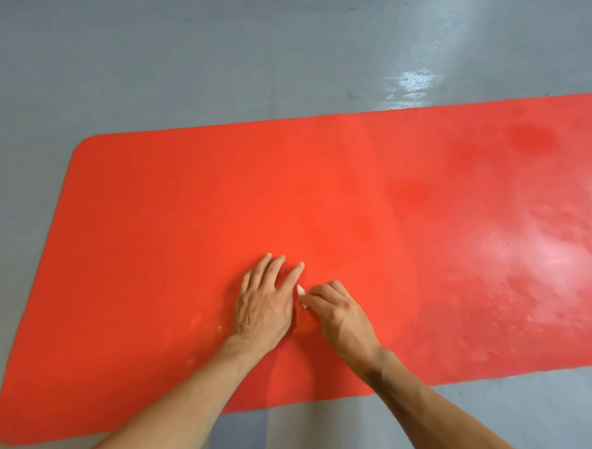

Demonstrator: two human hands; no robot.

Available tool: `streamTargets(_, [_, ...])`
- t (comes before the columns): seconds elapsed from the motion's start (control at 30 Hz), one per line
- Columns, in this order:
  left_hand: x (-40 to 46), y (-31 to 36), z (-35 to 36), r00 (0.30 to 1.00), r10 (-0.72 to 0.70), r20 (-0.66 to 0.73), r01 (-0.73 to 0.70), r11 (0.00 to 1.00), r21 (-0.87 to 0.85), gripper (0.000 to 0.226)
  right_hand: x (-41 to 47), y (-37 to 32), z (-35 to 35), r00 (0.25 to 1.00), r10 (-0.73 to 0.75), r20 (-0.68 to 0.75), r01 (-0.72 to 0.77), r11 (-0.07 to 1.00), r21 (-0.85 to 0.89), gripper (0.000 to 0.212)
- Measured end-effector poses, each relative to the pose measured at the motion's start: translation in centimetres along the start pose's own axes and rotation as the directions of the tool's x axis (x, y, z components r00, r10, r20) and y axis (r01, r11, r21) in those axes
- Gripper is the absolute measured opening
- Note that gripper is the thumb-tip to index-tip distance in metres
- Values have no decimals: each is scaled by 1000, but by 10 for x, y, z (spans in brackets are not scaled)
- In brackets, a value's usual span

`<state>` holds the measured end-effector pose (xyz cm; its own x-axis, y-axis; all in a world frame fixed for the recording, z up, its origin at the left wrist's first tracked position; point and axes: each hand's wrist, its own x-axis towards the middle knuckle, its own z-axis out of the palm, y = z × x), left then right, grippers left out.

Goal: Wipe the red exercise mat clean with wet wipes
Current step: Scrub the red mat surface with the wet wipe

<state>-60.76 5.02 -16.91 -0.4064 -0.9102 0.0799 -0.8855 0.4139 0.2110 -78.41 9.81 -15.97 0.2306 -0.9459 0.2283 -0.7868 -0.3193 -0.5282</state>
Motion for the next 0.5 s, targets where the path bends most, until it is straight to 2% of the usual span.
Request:
streamTargets(0.07, [-2, -2, 2, 1000, 1, 9, -1, 1000, 19, 48, 13, 26, -12, 981, 158, -113, -160, 987, -5, 16])
streamTargets(0.13, [-1, -3, 2, 1000, -2, 20, 1, 999, 39, 47, 29, 51, -22, 865, 416, -282, -415, 907, 68, 20])
streamTargets(0.2, [5, -3, -1, 1000, -1, 25, 0, 998, 65, 44, 39, 48, -18, 752, 557, -352, -555, 823, 118, 20])
streamTargets(0.23, [10, -4, -2, 1000, 3, 23, -4, 997, 72, 43, 40, 37, -11, 747, 564, -352, -565, 818, 112, 18])
streamTargets(0.27, [16, -5, -3, 1000, 7, 24, -9, 997, 75, 43, 39, 22, -4, 781, 530, -331, -530, 842, 99, 16])
streamTargets(0.37, [25, -7, -3, 1000, 1, 28, -3, 997, 76, 48, 24, -2, 8, 967, 228, -118, -227, 974, 17, 16])
streamTargets(0.43, [27, -7, -1, 1000, -11, 25, 9, 997, 82, 51, 29, 19, -4, 997, 70, -19, -71, 996, -56, 19])
streamTargets(0.47, [29, -8, 0, 1000, -14, 25, 12, 996, 85, 52, 35, 35, -10, 997, 71, -28, -73, 994, -83, 20])
streamTargets(0.5, [32, -9, 2, 999, -17, 27, 15, 996, 85, 52, 41, 51, -19, 987, 132, -87, -140, 985, -100, 21])
